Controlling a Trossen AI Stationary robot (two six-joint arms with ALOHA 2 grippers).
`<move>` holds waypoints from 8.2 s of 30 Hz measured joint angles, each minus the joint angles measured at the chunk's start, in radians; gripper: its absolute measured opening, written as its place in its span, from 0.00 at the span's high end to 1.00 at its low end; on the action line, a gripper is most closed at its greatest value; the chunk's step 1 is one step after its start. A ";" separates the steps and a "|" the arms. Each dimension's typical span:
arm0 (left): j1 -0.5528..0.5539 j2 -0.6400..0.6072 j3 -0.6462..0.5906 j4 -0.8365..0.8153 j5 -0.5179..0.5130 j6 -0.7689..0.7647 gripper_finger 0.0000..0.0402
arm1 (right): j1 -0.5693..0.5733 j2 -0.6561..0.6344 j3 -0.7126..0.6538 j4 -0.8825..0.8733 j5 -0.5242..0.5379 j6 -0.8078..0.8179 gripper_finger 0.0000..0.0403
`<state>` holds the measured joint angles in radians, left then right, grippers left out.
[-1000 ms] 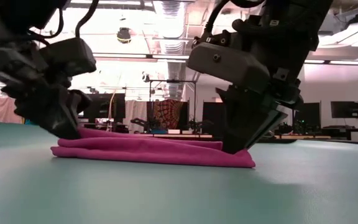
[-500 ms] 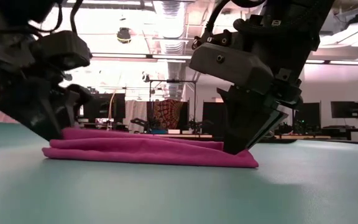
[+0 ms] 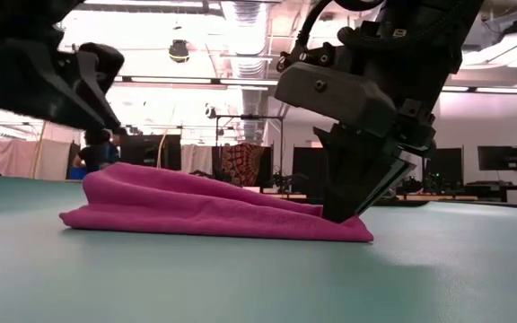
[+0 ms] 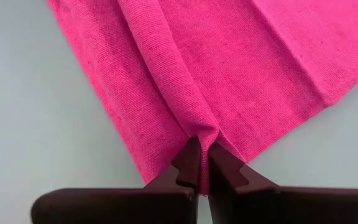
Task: Roll towel
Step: Roll the pink towel
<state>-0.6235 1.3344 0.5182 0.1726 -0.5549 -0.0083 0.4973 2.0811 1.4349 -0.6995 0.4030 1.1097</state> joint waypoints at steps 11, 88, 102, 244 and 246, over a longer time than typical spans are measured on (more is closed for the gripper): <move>0.035 0.296 0.000 0.171 -0.057 -0.020 0.98 | 0.001 0.000 0.000 0.014 -0.001 -0.020 0.90; 0.122 0.349 0.002 0.112 0.217 -0.214 1.00 | 0.233 0.001 -0.090 0.270 0.486 -0.937 0.42; 0.148 0.350 0.002 0.111 0.277 -0.185 1.00 | 0.163 -0.017 -0.157 0.266 0.515 -1.007 0.42; 0.230 0.334 -0.073 0.286 0.225 -0.102 1.00 | 0.021 -0.197 -0.557 0.870 0.123 -1.052 0.42; 0.231 0.334 -0.073 0.285 0.225 -0.102 1.00 | 0.013 -0.199 -0.566 0.847 0.118 -1.014 0.42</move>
<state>-0.3927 1.6680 0.4454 0.4577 -0.3297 -0.1104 0.5106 1.8820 0.8689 0.1475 0.5213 0.0962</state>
